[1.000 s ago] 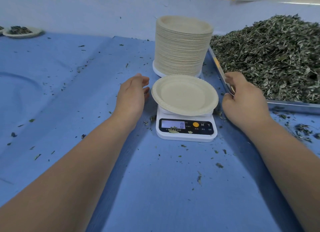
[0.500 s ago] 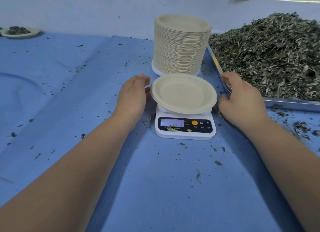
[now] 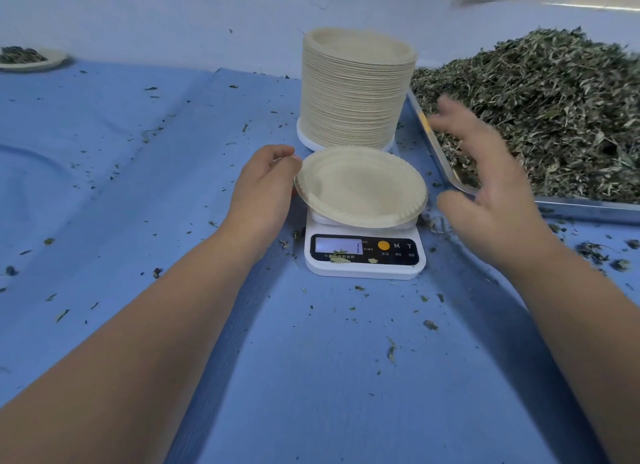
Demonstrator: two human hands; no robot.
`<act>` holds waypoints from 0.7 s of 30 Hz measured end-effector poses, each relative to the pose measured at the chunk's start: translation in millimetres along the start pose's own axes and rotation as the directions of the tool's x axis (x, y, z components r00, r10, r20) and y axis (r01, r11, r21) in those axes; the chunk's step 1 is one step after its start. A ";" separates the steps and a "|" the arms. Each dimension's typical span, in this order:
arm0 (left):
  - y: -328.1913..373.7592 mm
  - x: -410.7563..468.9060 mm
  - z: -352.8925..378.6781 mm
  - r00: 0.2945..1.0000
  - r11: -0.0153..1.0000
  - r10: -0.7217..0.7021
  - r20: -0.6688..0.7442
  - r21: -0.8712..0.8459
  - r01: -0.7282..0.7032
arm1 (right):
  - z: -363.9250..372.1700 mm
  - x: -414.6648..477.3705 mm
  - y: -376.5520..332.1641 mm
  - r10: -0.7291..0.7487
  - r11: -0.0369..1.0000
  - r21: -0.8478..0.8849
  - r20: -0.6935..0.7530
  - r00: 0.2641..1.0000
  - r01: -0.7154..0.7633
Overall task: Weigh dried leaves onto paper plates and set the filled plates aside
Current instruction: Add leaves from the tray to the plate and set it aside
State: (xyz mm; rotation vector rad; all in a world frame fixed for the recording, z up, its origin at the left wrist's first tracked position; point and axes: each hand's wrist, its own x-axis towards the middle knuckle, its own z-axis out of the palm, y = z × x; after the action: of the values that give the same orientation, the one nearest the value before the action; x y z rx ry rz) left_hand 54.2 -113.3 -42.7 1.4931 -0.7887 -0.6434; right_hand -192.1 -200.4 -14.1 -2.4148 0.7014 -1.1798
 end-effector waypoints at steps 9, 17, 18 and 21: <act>-2.4 1.2 1.4 1.000 1.000 -0.007 -0.001 0.025 0.007 | -0.7 -9.6 -0.6 0.116 0.991 -0.113 0.471 0.875 -0.070; 2.1 0.0 4.2 1.000 0.999 -0.016 -0.003 -0.028 0.016 | 1.2 -6.2 -2.7 0.206 0.973 -0.189 0.473 0.857 -0.130; 1.9 0.8 4.6 1.000 0.999 -0.018 -0.009 -0.044 0.018 | 1.7 -5.7 -3.0 0.214 0.971 -0.199 0.479 0.852 -0.131; 0.6 2.7 5.0 0.999 0.998 -0.029 -0.015 -0.062 0.028 | 3.2 -3.8 -3.2 0.248 0.963 -0.218 0.478 0.843 -0.160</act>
State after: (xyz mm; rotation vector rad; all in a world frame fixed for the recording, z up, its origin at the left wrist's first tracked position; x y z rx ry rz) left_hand 51.9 -118.5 -42.3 1.4539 -0.7309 -0.6709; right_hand -190.7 -195.3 -16.7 -2.5439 0.8824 -0.3818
